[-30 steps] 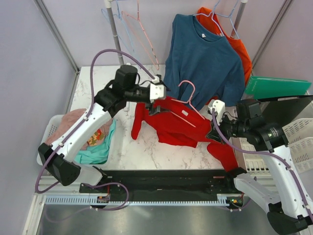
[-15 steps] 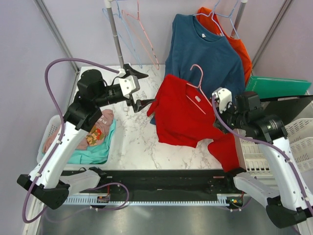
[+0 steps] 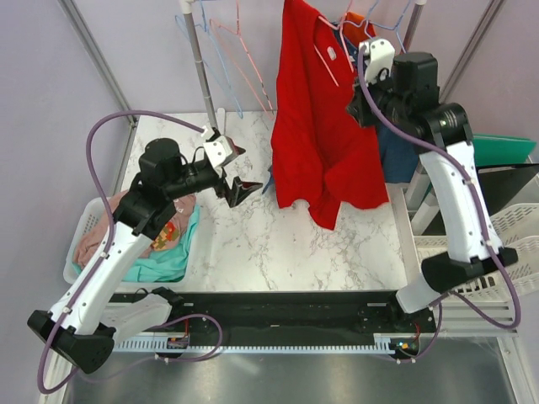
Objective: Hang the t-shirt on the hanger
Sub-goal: Place the hanger at the clothesline.
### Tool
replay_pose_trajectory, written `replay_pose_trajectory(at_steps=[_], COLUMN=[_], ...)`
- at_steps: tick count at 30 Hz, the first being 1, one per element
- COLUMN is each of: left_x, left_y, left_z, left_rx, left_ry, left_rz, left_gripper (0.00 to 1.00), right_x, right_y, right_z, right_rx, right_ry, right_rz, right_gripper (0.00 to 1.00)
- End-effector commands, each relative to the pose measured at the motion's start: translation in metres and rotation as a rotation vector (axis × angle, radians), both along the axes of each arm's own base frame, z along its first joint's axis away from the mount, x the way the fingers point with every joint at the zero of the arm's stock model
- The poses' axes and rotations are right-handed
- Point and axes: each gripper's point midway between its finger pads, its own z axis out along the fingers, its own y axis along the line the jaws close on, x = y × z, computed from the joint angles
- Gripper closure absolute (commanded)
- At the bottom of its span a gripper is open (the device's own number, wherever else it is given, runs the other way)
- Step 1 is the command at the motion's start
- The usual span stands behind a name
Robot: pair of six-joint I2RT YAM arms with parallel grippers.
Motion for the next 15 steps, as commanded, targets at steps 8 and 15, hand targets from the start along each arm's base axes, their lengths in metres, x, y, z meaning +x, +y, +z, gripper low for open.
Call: replay_pose_trajectory(at_steps=[8, 15], left_x=[-0.008, -0.009], left_y=[0.014, 0.017], left_z=[0.004, -0.004], left_rx=[-0.049, -0.036], left_ry=[-0.011, -0.004], left_rz=[0.064, 0.071], left_gripper=[0.01, 0.01], right_x=[0.097, 0.119], right_y=[0.027, 0.036], right_z=[0.054, 0.015], right_rx=[0.256, 0.298], right_ry=[-0.171, -0.065], right_rz=[-0.107, -0.119], right_gripper=[1.00, 1.00])
